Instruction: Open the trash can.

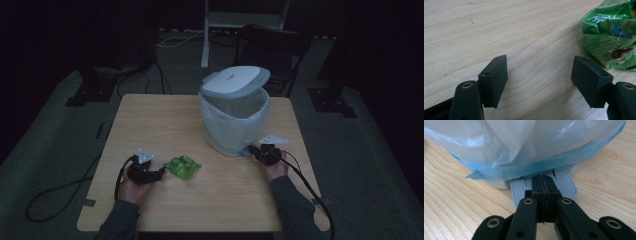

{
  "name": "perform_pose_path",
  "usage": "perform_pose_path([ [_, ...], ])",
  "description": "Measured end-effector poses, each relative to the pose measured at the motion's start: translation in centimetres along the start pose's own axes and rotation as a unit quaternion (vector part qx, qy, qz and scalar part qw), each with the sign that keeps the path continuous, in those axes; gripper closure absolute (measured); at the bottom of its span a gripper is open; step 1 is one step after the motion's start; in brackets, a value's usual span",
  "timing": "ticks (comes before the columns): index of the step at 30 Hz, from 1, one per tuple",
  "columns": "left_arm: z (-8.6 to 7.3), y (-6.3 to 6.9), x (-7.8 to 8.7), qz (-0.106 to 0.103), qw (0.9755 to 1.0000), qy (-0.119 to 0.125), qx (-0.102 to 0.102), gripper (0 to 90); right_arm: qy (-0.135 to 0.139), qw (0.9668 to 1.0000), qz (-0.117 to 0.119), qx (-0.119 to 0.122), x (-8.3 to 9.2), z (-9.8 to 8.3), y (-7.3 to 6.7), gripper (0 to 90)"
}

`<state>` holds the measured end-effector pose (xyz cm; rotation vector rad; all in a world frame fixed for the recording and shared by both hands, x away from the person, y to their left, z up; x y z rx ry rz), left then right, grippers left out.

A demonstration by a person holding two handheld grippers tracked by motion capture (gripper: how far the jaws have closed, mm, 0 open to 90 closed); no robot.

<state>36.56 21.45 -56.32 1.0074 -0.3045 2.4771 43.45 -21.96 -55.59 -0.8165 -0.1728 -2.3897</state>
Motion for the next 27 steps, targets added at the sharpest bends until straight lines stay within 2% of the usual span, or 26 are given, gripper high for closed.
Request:
perform_pose_path([
  [4, -0.02, 0.01, 0.02, -0.001, 1.0, 0.0, -0.001, 29.9, -0.006, 1.0, -0.002, 0.003, -0.25, -0.18, -0.04, 89.2],
  [10, -0.04, 0.0, 0.04, -0.003, 1.0, 0.0, -0.003, 29.8, -0.005, 0.9999, 0.01, -0.007, -0.35, -0.2, 0.18, 89.2],
  [15, -0.07, 0.02, 0.06, -0.004, 1.0, 0.0, -0.005, 29.3, -0.005, 0.9999, 0.011, -0.008, -0.36, -0.19, 0.17, 89.2],
  [27, -0.02, 0.27, -0.08, -0.014, 0.9998, -0.006, -0.015, 21.5, -0.004, 0.9999, 0.014, -0.006, -0.4, -0.19, 0.16, 89.2],
])
Point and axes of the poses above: each handheld gripper's, and its own axes: x roughly backward along the jaws, z roughly out of its top, y roughly to its right, the point moved 3 cm from there along -x, roughly forward along the jaws, and after that the axes turned 2 degrees about -x, right-handed, at the moved point
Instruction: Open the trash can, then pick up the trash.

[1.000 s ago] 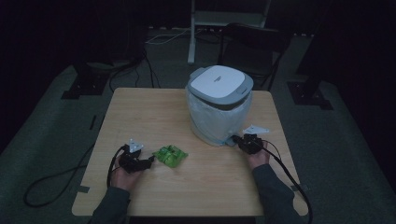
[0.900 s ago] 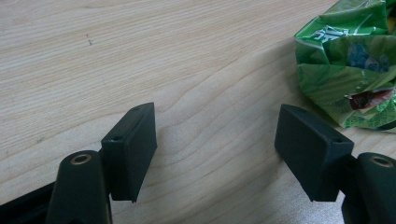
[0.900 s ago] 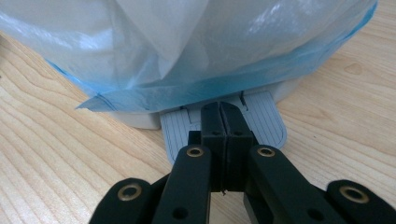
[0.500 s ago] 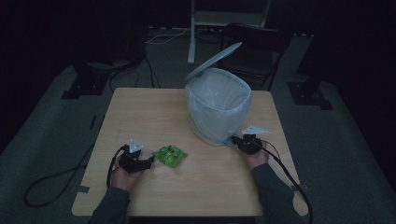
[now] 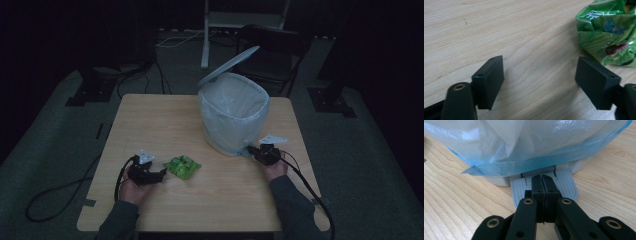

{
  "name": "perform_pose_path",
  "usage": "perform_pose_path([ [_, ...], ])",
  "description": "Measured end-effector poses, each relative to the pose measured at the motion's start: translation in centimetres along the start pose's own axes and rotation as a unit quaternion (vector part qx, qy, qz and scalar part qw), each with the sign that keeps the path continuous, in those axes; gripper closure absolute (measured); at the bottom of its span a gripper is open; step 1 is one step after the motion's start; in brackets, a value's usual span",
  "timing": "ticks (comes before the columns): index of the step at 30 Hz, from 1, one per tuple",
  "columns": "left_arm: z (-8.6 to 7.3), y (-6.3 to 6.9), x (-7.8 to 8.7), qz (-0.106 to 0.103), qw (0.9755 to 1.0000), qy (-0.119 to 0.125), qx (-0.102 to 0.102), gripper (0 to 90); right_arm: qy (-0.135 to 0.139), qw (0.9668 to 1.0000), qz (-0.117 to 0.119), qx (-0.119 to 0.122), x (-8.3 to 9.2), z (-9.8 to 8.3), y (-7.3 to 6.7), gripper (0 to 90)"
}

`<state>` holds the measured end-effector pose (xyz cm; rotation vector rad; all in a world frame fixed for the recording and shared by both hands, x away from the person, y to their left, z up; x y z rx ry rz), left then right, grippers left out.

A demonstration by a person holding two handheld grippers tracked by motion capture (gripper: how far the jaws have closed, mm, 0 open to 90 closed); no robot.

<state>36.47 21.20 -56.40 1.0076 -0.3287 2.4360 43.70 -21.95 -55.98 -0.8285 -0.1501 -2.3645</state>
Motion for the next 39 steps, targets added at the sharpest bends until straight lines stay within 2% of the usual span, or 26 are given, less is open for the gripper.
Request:
perform_pose_path([
  [5, 0.0, 0.1, 0.3, 0.001, 1.0, -0.009, 0.001, 22.9, -0.001, 1.0, 0.003, 0.001, 0.0, 0.0, 0.0, 89.2],
  [7, 0.0, 0.0, 0.7, -0.003, 1.0, -0.008, 0.005, 32.6, 0.0, 1.0, 0.005, 0.001, 0.0, 0.0, 0.1, 89.2],
  [9, 0.1, -0.2, 1.3, -0.008, 0.9998, 0.008, 0.017, 35.7, 0.001, 1.0, 0.007, 0.001, -0.1, 0.0, 0.1, 89.2],
  [12, 0.5, -0.4, 2.5, -0.027, 0.9978, 0.047, 0.039, 38.8, 0.001, 1.0, 0.009, 0.001, -0.1, 0.0, 0.1, 89.2],
  [15, 0.9, 0.0, 3.1, -0.045, 0.996, 0.068, 0.038, 38.8, 0.001, 1.0, 0.01, 0.001, -0.1, 0.1, 0.1, 89.2],
  [20, 1.4, 1.1, 3.4, -0.06, 0.9949, 0.079, 0.018, 38.5, 0.001, 1.0, 0.008, 0.0, -0.1, 0.1, 0.0, 89.1],
  [22, 1.5, 1.2, 3.6, -0.063, 0.9943, 0.084, 0.016, 38.2, 0.001, 1.0, 0.008, 0.0, -0.1, 0.1, 0.0, 89.2],
  [25, 1.6, 1.2, 3.9, -0.071, 0.993, 0.092, 0.022, 38.2, 0.001, 1.0, 0.008, 0.001, -0.1, 0.1, 0.0, 89.2],
  [28, 1.7, 1.3, 4.5, -0.082, 0.9907, 0.102, 0.037, 38.2, 0.001, 1.0, 0.008, 0.001, -0.1, 0.1, 0.0, 89.1],
  [29, 1.7, 1.3, 4.5, -0.082, 0.9907, 0.102, 0.037, 38.2, 0.001, 1.0, 0.008, 0.001, -0.1, 0.1, 0.0, 89.1],
  [30, 1.7, 1.7, 5.0, -0.097, 0.9882, 0.111, 0.041, 38.2, 0.001, 1.0, 0.009, 0.001, -0.1, 0.1, 0.0, 89.2],
  [31, 1.7, 2.1, 5.2, -0.101, 0.9876, 0.113, 0.039, 38.2, 0.001, 1.0, 0.009, 0.001, -0.1, 0.1, 0.0, 89.2],
  [36, 1.6, 3.9, 5.5, -0.11, 0.9876, 0.108, 0.026, 36.4, 0.001, 1.0, 0.009, 0.001, -0.1, 0.1, -0.1, 89.2],
  [37, 1.6, 4.2, 5.3, -0.112, 0.9882, 0.103, 0.022, 36.2, 0.001, 1.0, 0.01, 0.002, -0.2, 0.1, -0.1, 89.2],
  [39, 1.4, 4.8, 4.6, -0.104, 0.9908, 0.086, 0.009, 36.2, 0.0, 1.0, 0.01, 0.002, -0.2, 0.1, -0.1, 89.2],
])
Point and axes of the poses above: each handheld gripper's, and its own axes: x roughly backward along the jaws, z roughly out of its top, y roughly to its right, the point moved 3 cm from there along -x, roughly forward along the jaws, and after that the axes turned 2 degrees about -x, right-handed, at the moved point
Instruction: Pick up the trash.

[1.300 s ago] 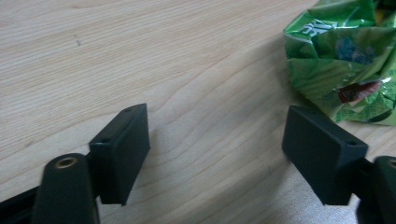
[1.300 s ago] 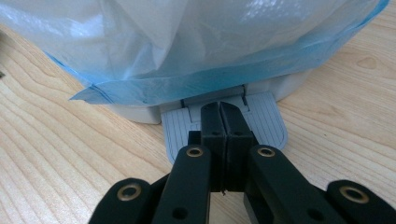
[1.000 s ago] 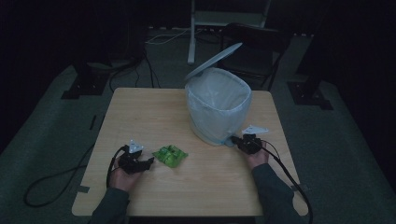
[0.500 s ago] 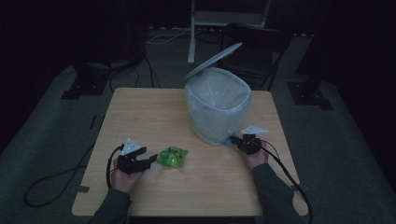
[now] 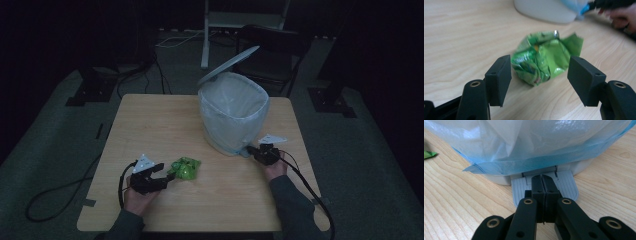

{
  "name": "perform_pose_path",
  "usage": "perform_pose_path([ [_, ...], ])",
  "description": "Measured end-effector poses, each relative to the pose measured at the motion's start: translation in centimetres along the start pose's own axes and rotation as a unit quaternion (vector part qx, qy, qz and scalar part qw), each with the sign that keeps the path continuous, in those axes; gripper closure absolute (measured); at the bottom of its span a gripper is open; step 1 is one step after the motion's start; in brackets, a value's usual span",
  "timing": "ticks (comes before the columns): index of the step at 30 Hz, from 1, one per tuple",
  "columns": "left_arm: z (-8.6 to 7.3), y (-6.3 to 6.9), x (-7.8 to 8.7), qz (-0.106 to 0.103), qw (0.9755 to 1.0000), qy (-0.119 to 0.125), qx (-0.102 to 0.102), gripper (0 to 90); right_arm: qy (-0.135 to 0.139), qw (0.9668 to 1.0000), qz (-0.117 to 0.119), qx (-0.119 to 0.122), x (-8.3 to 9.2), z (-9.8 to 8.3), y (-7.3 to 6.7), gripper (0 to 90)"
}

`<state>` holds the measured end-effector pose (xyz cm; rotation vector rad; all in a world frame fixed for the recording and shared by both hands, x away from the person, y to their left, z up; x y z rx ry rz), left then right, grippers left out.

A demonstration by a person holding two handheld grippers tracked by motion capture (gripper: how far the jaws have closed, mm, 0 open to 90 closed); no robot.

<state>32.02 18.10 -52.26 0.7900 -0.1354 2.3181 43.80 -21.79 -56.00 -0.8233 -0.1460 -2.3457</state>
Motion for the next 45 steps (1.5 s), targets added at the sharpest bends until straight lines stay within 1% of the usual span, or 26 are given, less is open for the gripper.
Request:
perform_pose_path([
  [2, -0.2, 0.1, -0.8, 0.007, 0.9997, -0.021, -0.004, 36.4, 0.0, 1.0, 0.0, 0.0, 0.0, 0.0, 0.0, 89.2],
  [3, -0.3, 0.1, -1.0, 0.01, 0.9996, -0.025, -0.005, 37.3, 0.0, 1.0, 0.0, 0.0, 0.0, 0.0, 0.0, 89.1],
  [5, -0.3, -0.2, -1.4, 0.014, 0.9994, -0.031, 0.001, 41.5, 0.0, 1.0, 0.001, 0.0, 0.0, 0.0, 0.0, 89.2],
  [7, -0.2, -0.5, -1.8, 0.01, 0.9994, -0.031, 0.008, 46.9, 0.0, 1.0, 0.001, 0.0, 0.0, 0.0, 0.0, 89.2],
  [9, -0.2, -0.6, -1.9, 0.007, 0.9995, -0.031, 0.01, 55.3, 0.0, 1.0, 0.001, 0.0, 0.0, 0.0, 0.0, 89.2],
  [10, -0.1, -0.7, -2.2, 0.003, 0.9994, -0.033, 0.007, 55.3, 0.0, 1.0, 0.001, -0.001, 0.0, 0.0, 0.0, 89.2],
  [12, -0.1, -0.7, -2.4, 0.002, 0.9993, -0.038, 0.002, 64.9, 0.0, 1.0, 0.001, -0.001, 0.0, 0.0, -0.1, 89.2],
  [14, -0.1, -0.6, -2.4, 0.003, 0.9991, -0.042, -0.005, 68.9, 0.0, 1.0, 0.0, 0.0, 0.0, 0.0, -0.1, 89.2],
  [16, -0.1, -0.4, -2.4, 0.001, 0.9991, -0.042, -0.004, 72.0, 0.0, 1.0, 0.001, -0.001, 0.0, 0.0, -0.1, 89.2],
  [18, -0.1, -0.4, -2.4, -0.002, 0.999, -0.044, -0.007, 73.0, -0.001, 1.0, 0.001, 0.0, 0.0, 0.0, -0.1, 89.2],
  [20, -0.1, -0.3, -2.5, -0.001, 0.9988, -0.048, -0.009, 75.3, -0.001, 1.0, 0.001, 0.0, 0.0, 0.0, -0.1, 89.2],
  [28, 0.2, -0.4, -2.4, 0.004, 0.999, -0.044, -0.007, 81.3, -0.004, 1.0, 0.004, -0.001, 0.0, 0.0, -0.1, 89.2],
  [38, 0.8, -0.7, -1.9, 0.002, 0.9994, -0.034, -0.003, 82.2, -0.008, 0.9999, 0.006, 0.0, 0.0, 0.1, -0.1, 89.4],
  [41, 1.2, -0.9, -1.7, 0.004, 0.9996, -0.028, -0.001, 82.2, -0.008, 0.9999, 0.007, -0.001, 0.0, 0.1, -0.1, 89.4],
  [45, 2.0, -1.1, -1.5, 0.003, 0.9998, -0.021, -0.003, 82.3, -0.008, 0.9999, 0.007, -0.001, 0.0, 0.1, -0.1, 89.4],
])
Point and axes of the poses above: each handheld gripper's, and its own axes: x roughly backward along the jaws, z roughly out of its top, y roughly to its right, the point moved 3 cm from there along -x, roughly forward along the jaws, and after that the axes turned 2 degrees about -x, right-handed, at the moved point
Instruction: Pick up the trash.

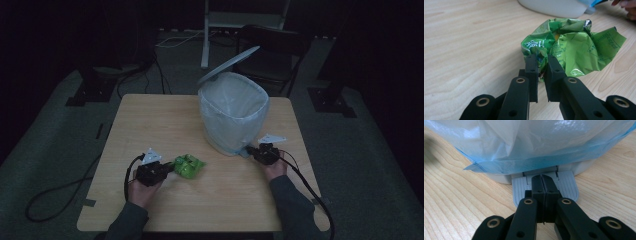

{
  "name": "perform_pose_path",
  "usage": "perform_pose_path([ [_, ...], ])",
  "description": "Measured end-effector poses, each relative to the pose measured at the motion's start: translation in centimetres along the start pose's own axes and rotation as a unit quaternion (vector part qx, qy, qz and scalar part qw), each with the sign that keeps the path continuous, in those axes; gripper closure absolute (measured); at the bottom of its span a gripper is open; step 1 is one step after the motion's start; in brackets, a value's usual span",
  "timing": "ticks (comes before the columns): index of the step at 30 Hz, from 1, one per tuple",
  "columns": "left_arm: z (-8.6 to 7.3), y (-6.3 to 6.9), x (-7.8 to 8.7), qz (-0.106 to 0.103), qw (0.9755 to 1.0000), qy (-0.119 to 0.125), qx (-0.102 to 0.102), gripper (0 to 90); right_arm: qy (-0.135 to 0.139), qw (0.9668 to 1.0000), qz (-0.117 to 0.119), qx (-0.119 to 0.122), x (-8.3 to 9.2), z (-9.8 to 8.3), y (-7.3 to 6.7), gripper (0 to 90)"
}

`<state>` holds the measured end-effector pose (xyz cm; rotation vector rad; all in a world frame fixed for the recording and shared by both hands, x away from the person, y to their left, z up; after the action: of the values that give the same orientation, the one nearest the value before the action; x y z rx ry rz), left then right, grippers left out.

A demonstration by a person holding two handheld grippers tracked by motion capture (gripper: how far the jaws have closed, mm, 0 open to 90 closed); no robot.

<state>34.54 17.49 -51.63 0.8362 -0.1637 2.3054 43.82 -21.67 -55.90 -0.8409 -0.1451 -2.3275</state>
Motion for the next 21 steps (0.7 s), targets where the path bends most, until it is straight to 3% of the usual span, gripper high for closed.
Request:
perform_pose_path([
  [21, 5.5, -0.5, 2.3, 0.015, 0.9987, 0.037, -0.032, 82.7, 0.0, 1.0, 0.001, -0.002, 0.0, 0.0, 0.0, 89.4],
])
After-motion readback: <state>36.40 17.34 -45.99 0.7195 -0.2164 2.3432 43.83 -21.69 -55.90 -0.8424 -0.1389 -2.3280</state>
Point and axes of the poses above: each handheld gripper's, and its own axes: x roughly backward along the jaws, z roughly out of its top, y roughly to its right, the point moved 3 cm from there along -x, roughly forward along the jaws, and after that the axes turned 2 degrees about -x, right-handed, at the moved point
